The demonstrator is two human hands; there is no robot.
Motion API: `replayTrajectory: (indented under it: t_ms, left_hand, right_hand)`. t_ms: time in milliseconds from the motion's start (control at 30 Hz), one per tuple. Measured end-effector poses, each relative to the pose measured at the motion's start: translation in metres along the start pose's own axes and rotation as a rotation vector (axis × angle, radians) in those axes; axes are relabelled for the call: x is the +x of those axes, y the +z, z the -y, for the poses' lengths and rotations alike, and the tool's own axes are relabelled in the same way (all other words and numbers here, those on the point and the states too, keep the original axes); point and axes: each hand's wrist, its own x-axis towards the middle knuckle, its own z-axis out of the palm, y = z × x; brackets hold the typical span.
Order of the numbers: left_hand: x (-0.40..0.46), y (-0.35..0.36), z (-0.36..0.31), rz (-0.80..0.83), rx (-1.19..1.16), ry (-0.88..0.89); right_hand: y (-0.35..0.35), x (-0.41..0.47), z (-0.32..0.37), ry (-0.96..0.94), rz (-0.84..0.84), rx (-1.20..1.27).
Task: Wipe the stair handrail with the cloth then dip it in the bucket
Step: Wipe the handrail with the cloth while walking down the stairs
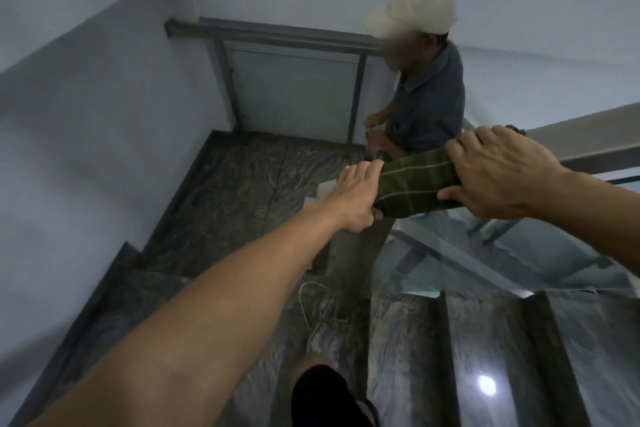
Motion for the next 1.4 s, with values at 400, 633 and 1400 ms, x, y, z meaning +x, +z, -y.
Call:
replayTrajectory:
  t_ms: [400, 633, 1400]
  left_hand:
    - [-0.023, 0.022, 0.093, -0.094, -0.003, 0.117]
    - [-0.025, 0.03, 0.117, -0.125, -0.159, 0.241]
    - [-0.024, 0.093, 0.187, 0.236, -0.948, 0.348]
  right_hand:
    - [0.014, 0.054, 0.081, 0.02, 0.025, -0.086]
    - [0.018, 0.074, 0.121, 0.089, 0.037, -0.073]
    - [0.027, 0.09, 0.244, 0.697, 0.07, 0.072]
